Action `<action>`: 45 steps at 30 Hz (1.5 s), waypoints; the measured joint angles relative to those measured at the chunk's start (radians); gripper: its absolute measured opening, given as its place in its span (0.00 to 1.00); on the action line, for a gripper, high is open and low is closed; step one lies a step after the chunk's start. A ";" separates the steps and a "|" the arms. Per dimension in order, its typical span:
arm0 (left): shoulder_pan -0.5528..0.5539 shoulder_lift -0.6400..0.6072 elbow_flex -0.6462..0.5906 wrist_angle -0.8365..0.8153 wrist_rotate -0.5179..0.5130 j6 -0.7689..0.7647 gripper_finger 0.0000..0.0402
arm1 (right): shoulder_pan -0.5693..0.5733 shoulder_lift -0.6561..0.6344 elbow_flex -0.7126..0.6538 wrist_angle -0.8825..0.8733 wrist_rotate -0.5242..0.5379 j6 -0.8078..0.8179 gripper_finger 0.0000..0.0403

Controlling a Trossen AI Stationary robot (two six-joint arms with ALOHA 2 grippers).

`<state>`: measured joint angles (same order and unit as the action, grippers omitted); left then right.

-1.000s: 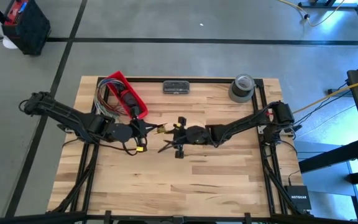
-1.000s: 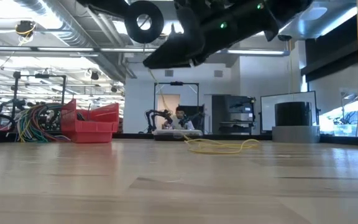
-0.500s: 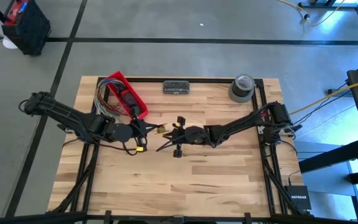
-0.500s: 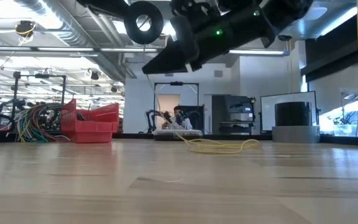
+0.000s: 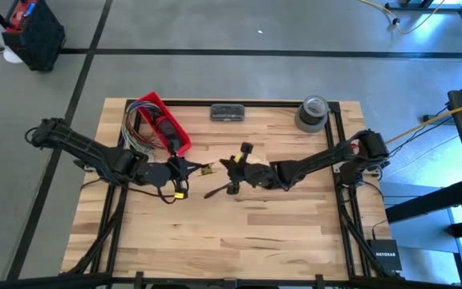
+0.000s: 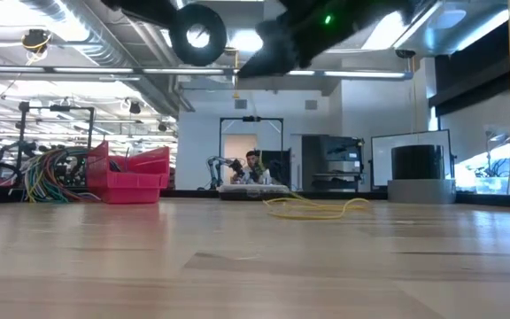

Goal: Coil cords
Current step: Uncoil the yellow wire from the spool

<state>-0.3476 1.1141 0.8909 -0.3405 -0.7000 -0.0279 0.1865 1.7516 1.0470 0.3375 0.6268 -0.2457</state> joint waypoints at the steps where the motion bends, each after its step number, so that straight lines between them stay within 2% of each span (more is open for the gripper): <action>1: -0.002 0.000 0.000 -0.010 0.000 -0.008 0.01 | 0.012 -0.015 0.000 -0.011 0.034 -0.017 0.01; 4: 0.000 0.000 0.000 -0.044 0.000 -0.043 0.01 | 0.051 -0.054 0.000 -0.019 0.100 -0.052 0.01; 8: 0.022 0.000 0.000 -0.076 0.001 -0.077 0.01 | 0.099 -0.077 0.000 -0.011 0.101 -0.091 0.01; 12: 0.054 0.000 0.000 -0.069 -0.017 -0.104 0.01 | 0.127 -0.077 0.000 0.014 0.012 -0.140 0.01; 15: 0.077 -0.001 0.000 -0.066 -0.076 -0.144 0.01 | 0.128 -0.077 0.000 0.012 -0.109 -0.152 0.01; 18: 0.093 0.001 0.000 -0.063 -0.124 -0.175 0.01 | 0.125 -0.077 0.000 0.011 -0.181 -0.152 0.01; 32: 0.072 0.013 -0.001 0.046 -0.172 -0.128 0.01 | 0.054 -0.015 0.000 -0.119 -0.242 -0.129 0.01; 35: 0.071 0.015 -0.001 0.043 -0.168 -0.121 0.01 | 0.048 -0.015 0.000 -0.189 -0.175 -0.129 0.01; 45: 0.037 0.014 -0.001 -0.037 -0.154 -0.100 0.01 | 0.050 -0.029 0.000 -0.372 0.407 -0.176 0.01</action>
<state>-0.3103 1.1286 0.8902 -0.3776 -0.8536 -0.1284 0.2367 1.7226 1.0470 -0.0343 1.0342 -0.4214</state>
